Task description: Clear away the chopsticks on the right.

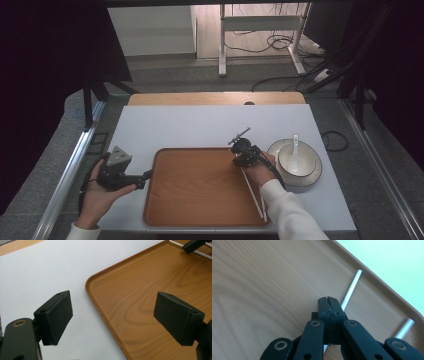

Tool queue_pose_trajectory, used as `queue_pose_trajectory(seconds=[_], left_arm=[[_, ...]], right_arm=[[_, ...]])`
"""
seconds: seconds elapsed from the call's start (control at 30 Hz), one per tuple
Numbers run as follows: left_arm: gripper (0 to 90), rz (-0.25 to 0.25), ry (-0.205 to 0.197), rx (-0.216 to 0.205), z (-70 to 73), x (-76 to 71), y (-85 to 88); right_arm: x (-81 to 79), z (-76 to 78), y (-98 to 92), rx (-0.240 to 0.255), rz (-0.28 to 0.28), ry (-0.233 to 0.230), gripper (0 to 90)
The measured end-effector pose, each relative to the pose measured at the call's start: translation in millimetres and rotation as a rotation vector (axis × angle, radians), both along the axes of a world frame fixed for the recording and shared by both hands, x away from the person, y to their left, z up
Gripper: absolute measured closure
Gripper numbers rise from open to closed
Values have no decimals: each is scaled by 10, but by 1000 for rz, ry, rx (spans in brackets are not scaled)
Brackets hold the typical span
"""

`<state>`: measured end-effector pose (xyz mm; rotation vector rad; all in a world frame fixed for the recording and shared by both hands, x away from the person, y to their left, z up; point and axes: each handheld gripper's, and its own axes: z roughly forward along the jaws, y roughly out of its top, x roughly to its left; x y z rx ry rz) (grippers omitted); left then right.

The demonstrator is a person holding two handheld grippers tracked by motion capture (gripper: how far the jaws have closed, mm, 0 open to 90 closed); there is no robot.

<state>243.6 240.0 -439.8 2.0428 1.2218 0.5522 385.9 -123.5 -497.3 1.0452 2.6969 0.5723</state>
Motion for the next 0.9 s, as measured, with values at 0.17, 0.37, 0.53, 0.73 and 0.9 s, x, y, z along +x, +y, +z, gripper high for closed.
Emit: queue_pose_trajectory(seconds=[0.17, 0.37, 0.53, 0.73, 0.9], left_arm=[[149, -1, 1, 2, -1, 1, -7], [150, -1, 2, 3, -4, 5, -17], [150, -2, 2, 4, -5, 5, -23], [150, -2, 2, 5, -6, 6, -28], [149, -2, 1, 4, -6, 7, -26]], right_arm=[[-35, 2, -114, -1, -22, 1, 899], [-91, 10, -211, -22, -38, -9, 899], [-132, 16, -290, -36, -52, -19, 899], [-163, 18, -354, -43, -62, -22, 899], [-172, 18, -390, -44, -68, -24, 899]])
